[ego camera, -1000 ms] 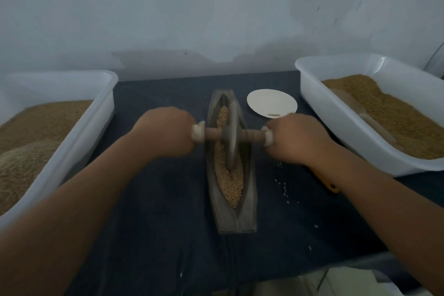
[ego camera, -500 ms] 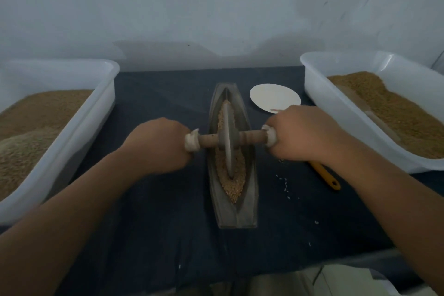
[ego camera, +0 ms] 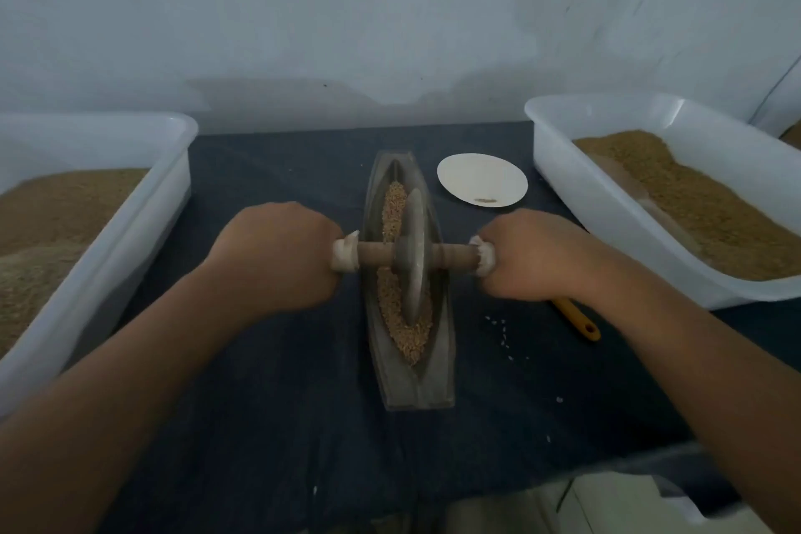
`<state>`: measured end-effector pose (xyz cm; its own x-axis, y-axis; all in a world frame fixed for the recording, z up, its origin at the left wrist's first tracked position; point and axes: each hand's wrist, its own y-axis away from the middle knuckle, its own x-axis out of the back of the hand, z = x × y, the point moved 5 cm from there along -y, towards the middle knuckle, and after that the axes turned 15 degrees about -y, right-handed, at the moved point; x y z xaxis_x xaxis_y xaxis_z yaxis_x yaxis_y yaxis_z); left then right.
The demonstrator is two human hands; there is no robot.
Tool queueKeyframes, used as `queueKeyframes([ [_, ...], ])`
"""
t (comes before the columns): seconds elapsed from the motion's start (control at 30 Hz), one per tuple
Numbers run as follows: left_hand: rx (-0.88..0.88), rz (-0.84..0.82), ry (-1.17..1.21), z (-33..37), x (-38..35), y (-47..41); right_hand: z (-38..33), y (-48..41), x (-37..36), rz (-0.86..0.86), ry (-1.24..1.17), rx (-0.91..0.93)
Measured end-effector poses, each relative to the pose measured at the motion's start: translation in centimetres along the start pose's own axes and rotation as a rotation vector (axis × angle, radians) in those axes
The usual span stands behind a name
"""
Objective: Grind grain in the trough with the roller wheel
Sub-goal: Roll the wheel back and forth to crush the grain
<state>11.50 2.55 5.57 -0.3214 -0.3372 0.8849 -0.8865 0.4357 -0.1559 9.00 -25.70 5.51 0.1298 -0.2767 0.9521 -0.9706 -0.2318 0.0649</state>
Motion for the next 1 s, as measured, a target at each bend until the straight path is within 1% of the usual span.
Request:
queueKeyframes([
  [0.13, 0.078, -0.089, 0.085, -0.9, -0.1, -3.6, -0.5, -2.8, 0.9, 0.306, 0.128, 0.065],
  [0.17, 0.103, -0.089, 0.087, -1.2, 0.2, -4.9, -0.7, -4.1, 1.4, 0.355, 0.139, 0.061],
  [0.2, 0.117, -0.085, 0.087, -1.5, 0.5, -6.1, -0.7, -5.2, 1.9, 0.364, 0.139, 0.042],
  [0.27, 0.123, -0.092, 0.101, -1.6, 0.8, -7.2, -0.5, -6.7, 2.3, 0.328, 0.142, 0.002],
  [0.33, 0.103, -0.120, 0.127, -1.3, 0.8, -6.4, -0.4, -6.2, 2.2, 0.343, 0.134, 0.005],
  [0.4, 0.081, -0.136, 0.141, -1.0, 0.0, -3.9, -0.6, -4.0, 1.6, 0.352, 0.115, 0.060],
  [0.5, 0.024, -0.123, 0.124, -0.5, -1.0, 0.0, -0.4, -0.4, 0.6, 0.260, 0.061, 0.129],
  [0.57, 0.029, -0.119, 0.124, -0.5, -1.4, 0.3, -0.2, -0.2, 0.4, 0.238, 0.056, 0.144],
  [0.6, 0.050, -0.123, 0.125, -0.5, -1.4, -0.4, -0.4, -0.9, 0.5, 0.258, 0.066, 0.142],
  [0.73, 0.197, -0.100, 0.113, -1.2, -0.4, -5.2, -0.9, -5.1, 1.8, 0.446, 0.138, 0.097],
  [0.8, 0.235, -0.086, 0.117, -1.4, -0.1, -6.4, -0.8, -6.2, 2.2, 0.470, 0.124, 0.066],
  [0.9, 0.190, -0.108, 0.160, -0.9, 0.1, -4.5, -1.1, -5.4, 2.2, 0.427, 0.132, 0.076],
  [0.93, 0.148, -0.113, 0.167, -0.8, 0.0, -3.3, -1.1, -4.5, 1.9, 0.378, 0.127, 0.083],
  [1.0, 0.065, -0.087, 0.137, -0.5, -0.1, -0.6, -0.5, -2.2, 0.9, 0.200, 0.085, 0.052],
])
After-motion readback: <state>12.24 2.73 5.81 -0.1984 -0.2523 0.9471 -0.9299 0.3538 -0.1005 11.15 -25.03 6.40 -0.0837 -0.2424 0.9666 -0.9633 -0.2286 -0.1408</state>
